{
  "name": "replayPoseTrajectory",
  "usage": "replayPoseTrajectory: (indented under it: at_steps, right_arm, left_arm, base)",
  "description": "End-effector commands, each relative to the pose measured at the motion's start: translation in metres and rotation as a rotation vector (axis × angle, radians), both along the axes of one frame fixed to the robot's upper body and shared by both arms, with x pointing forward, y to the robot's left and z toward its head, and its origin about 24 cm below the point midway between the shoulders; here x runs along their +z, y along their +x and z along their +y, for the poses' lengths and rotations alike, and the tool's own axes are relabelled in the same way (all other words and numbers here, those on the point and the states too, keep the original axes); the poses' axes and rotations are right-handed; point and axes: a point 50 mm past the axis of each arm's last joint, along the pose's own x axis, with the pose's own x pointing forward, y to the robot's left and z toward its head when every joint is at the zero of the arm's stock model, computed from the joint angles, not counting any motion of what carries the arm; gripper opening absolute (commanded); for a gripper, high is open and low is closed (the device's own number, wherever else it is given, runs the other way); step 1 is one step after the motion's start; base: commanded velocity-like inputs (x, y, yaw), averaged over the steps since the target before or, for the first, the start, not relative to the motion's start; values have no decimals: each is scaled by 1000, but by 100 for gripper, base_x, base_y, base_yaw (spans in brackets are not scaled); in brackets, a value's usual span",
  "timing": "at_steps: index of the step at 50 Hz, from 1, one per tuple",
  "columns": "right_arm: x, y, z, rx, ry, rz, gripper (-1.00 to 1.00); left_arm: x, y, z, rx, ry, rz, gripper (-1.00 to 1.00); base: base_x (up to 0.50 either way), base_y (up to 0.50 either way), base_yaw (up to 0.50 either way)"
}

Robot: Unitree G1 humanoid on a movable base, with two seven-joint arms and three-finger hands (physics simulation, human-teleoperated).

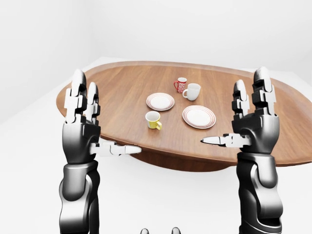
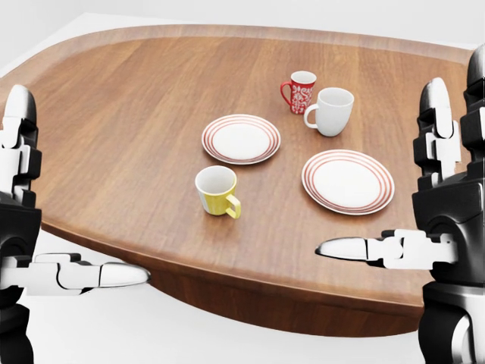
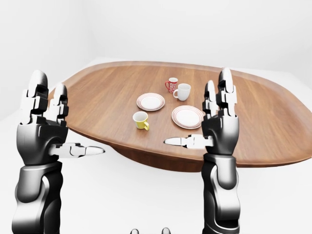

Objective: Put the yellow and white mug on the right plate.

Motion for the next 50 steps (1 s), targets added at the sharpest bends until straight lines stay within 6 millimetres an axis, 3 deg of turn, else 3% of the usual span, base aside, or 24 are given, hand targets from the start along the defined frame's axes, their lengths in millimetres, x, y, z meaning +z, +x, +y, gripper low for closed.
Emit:
replayPoseTrajectory:
  at_steps: [1,31,35,42,45,50]
  right_arm:
    - [10,-7,4,26,-14,-52,100]
    - [1,-2,6,2,-74,-6,100]
    - [1,0,0,-3,-16,-6,100]
    - [-5,4,11,19,-123,31,100]
    - [8,-8,3,45,-11,-50,100]
    - [1,-5,5,55,-15,-14,100]
  left_arm:
    - [3,0,0,-1,0,-16,100]
    - [1,1,0,-5,-1,-5,100]
    - [1,1,-1,-6,-1,-4,100]
    - [0,1,-1,-7,-1,1,100]
    - [2,0,0,-6,-1,-10,100]
    - [3,0,-1,-8,-2,-13,100]
  base:
    - [49,12,0]
    - [48,15,0]
    - [0,0,0]
    - [0,1,21]
    - [11,3,0]
    - [49,10,0]
